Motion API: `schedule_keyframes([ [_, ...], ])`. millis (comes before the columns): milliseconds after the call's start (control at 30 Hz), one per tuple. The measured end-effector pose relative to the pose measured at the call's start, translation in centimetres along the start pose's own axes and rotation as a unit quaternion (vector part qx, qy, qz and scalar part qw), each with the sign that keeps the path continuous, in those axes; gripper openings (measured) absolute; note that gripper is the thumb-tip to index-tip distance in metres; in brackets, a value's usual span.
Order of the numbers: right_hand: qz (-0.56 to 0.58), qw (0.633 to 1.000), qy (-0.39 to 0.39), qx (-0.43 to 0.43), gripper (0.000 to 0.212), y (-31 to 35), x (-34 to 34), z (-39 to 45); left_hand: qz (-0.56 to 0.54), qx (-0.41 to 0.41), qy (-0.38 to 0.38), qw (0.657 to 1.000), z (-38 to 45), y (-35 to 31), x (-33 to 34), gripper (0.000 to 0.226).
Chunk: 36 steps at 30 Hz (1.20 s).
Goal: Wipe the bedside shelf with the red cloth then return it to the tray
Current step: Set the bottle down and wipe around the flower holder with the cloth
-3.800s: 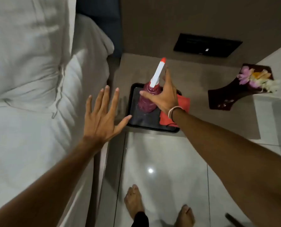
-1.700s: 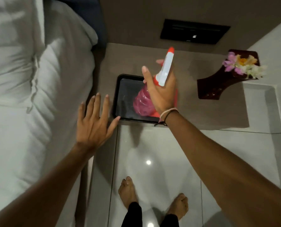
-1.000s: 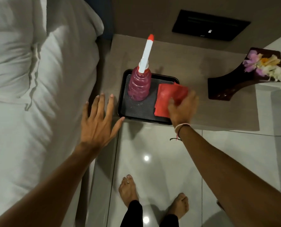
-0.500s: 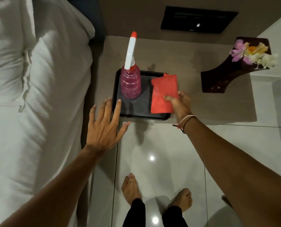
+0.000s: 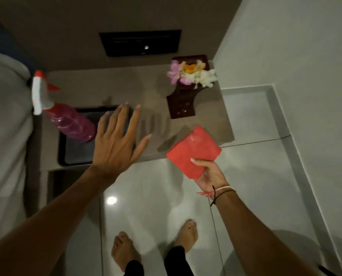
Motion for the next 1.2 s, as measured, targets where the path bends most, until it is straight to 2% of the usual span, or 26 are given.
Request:
schedule_keyframes([
  [100,0.039,0.999,0.001,-0.03,0.034,2.8,-0.8,-0.5,-0.016,0.031,-0.048,0.998,5.0,-5.1,-4.1,0.073],
  [167,0.063,0.997,0.002,-0.045,0.032,4.0,-1.3,-0.3,-0.034,0.072,-0.046,0.996,8.1,-8.1,-5.6,0.075],
  [267,0.075,0.996,0.01,-0.055,0.04,4.6,-1.8,0.4,-0.03,0.126,0.001,0.992,12.5,-11.5,-5.0,0.08],
  [367,0.081,0.994,0.011,-0.075,0.052,4.4,-2.4,0.9,0.018,0.154,0.071,0.985,15.5,-13.0,-1.7,0.08],
  [433,0.095,0.992,0.013,-0.085,0.055,3.8,-2.7,1.0,0.053,0.157,0.097,0.982,16.1,-13.0,0.1,0.073],
  [567,0.058,0.994,0.012,-0.096,0.056,3.4,-2.5,1.4,0.052,0.158,0.094,0.982,16.9,-12.6,0.4,0.06],
  [767,0.003,0.994,-0.017,-0.107,0.061,3.4,-0.6,3.0,0.075,0.19,0.102,0.973,19.6,-11.5,-0.1,0.066],
  [967,0.009,0.993,-0.026,-0.114,0.058,4.0,1.4,5.0,0.079,0.211,0.006,0.974,19.4,-11.4,-1.6,0.061],
  [1033,0.001,0.993,-0.031,-0.113,0.052,4.0,1.6,5.5,0.081,0.204,0.019,0.975,20.0,-11.1,-0.9,0.067],
  [1200,-0.028,0.989,-0.067,-0.129,0.056,4.6,1.6,6.5,0.067,0.193,0.049,0.978,21.4,-10.4,-0.1,0.069],
])
Point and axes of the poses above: each hand's wrist, its own z-axis towards the middle knuckle, its own x-axis out of the palm, y = z × x, the point moved 10 cm from there along z, towards the middle knuckle, and after that the axes turned 10 degrees about y, right-handed, at the moved point
